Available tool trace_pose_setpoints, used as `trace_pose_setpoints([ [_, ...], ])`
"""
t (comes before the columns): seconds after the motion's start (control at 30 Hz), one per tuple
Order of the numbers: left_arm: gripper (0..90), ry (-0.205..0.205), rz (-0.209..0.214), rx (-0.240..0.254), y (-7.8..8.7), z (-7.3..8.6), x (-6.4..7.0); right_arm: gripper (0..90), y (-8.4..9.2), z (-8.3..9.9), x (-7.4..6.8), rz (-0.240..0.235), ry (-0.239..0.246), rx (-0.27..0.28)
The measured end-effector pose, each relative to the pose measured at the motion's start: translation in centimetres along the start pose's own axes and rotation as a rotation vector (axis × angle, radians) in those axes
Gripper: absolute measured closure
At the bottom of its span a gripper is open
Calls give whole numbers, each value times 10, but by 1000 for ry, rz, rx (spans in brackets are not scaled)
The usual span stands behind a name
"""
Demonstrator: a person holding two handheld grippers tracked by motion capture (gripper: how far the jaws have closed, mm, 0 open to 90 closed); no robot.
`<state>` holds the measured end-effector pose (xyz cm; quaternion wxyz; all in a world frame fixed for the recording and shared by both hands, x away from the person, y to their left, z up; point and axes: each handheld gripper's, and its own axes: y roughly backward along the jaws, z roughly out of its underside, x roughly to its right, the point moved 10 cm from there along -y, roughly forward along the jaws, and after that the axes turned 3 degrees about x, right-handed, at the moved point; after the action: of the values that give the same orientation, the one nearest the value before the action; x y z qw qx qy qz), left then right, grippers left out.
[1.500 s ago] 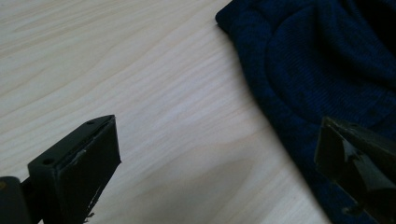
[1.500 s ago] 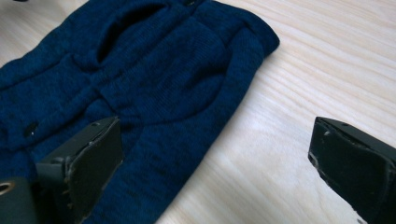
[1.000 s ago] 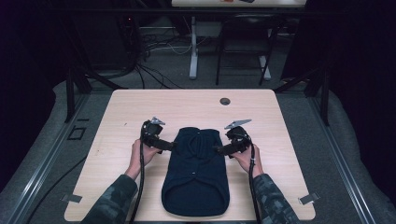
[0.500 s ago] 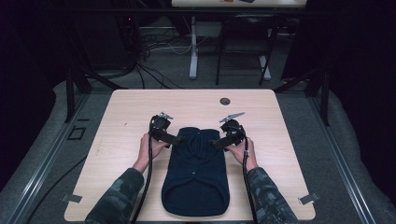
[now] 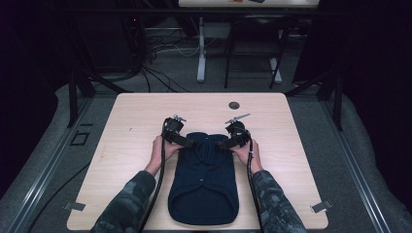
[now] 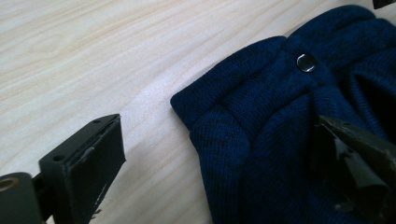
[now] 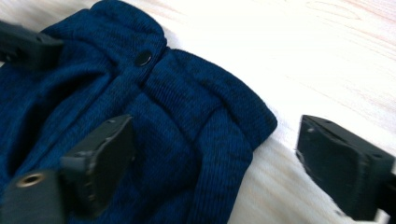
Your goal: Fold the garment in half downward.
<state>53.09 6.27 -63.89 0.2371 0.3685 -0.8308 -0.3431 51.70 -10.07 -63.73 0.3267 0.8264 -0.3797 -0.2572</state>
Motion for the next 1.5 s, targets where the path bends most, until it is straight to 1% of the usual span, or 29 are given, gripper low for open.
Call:
trace_pose_setpoints([
  [0.03, 41, -9, -9, -8, -2, 1, 0, 224, -3, 0, 1, 7, -1, -14],
  [0.17, 98, -12, -8, -14, -5, 1, 1, 275, -7, 1, 1, 7, -2, -25],
  [0.2, 119, -12, -8, -14, -5, 1, 1, 275, -7, 1, 1, 7, -2, -25],
  [0.23, 119, -12, -7, -17, -5, 2, 1, 285, -8, 2, 1, 15, -1, -24],
  [0.3, 127, -5, -3, -25, -7, 4, 0, 326, -8, 2, 2, 16, 6, -28],
  [0.33, 141, -3, 0, -23, -7, 4, 0, 339, -9, 2, 1, 7, 7, -28],
  [0.43, 152, 1, 4, -25, -9, 5, 0, 381, -9, 3, 0, 2, 15, -24],
  [0.47, 159, -3, 0, -21, -9, 4, 1, 404, -9, 3, 0, 5, 25, -26],
  [0.5, 169, -9, 8, -24, -9, 4, 1, 418, -9, 3, 0, 6, 31, -27],
  [0.57, 198, -18, 9, -23, -9, 4, 3, 448, -9, 3, -1, 10, 46, -31],
  [0.6, 216, -18, 9, -23, -9, 4, 3, 467, -9, 3, -2, 10, 53, -28],
  [0.63, 237, -27, 11, -20, -8, 4, 5, 489, -10, 3, -3, 12, 55, -23],
  [0.77, 331, -49, 7, -11, -7, 5, 8, 550, -9, 5, -6, 9, 70, -31],
  [0.83, 341, -50, 11, -8, -7, 5, 9, 561, -9, 5, -6, 8, 67, -26],
  [1.0, 420, -67, 14, -2, -6, 7, 11, 607, -9, 5, -8, 7, 80, -22],
  [1.13, 474, -73, 20, -2, -5, 7, 13, 622, -9, 5, -9, 9, 75, -20],
  [1.17, 519, -78, 22, -3, -5, 7, 14, 636, -9, 5, -9, 14, 93, -25],
  [1.23, 569, -83, 21, -4, -5, 7, 14, 646, -9, 6, -10, 16, 97, -31],
  [1.27, 569, -84, 16, -1, -5, 7, 15, 646, -9, 6, -10, 16, 97, -31],
  [1.3, 590, -88, 22, -2, -5, 8, 15, 652, -9, 6, -10, 15, 102, -30],
  [1.33, 638, -91, 27, 0, -4, 8, 16, 659, -9, 5, -11, 20, 99, -24],
  [1.4, 675, -92, 29, -1, -4, 9, 17, 666, -9, 5, -12, 29, 112, -23],
  [1.43, 675, -95, 31, -1, -4, 9, 17, 666, -9, 5, -12, 29, 112, -23],
  [1.47, 697, -100, 28, -1, -4, 9, 18, 675, -9, 5, -13, 46, 133, -19],
  [1.5, 703, -100, 28, -1, -4, 9, 18, 675, -9, 5, -13, 46, 133, -19],
])
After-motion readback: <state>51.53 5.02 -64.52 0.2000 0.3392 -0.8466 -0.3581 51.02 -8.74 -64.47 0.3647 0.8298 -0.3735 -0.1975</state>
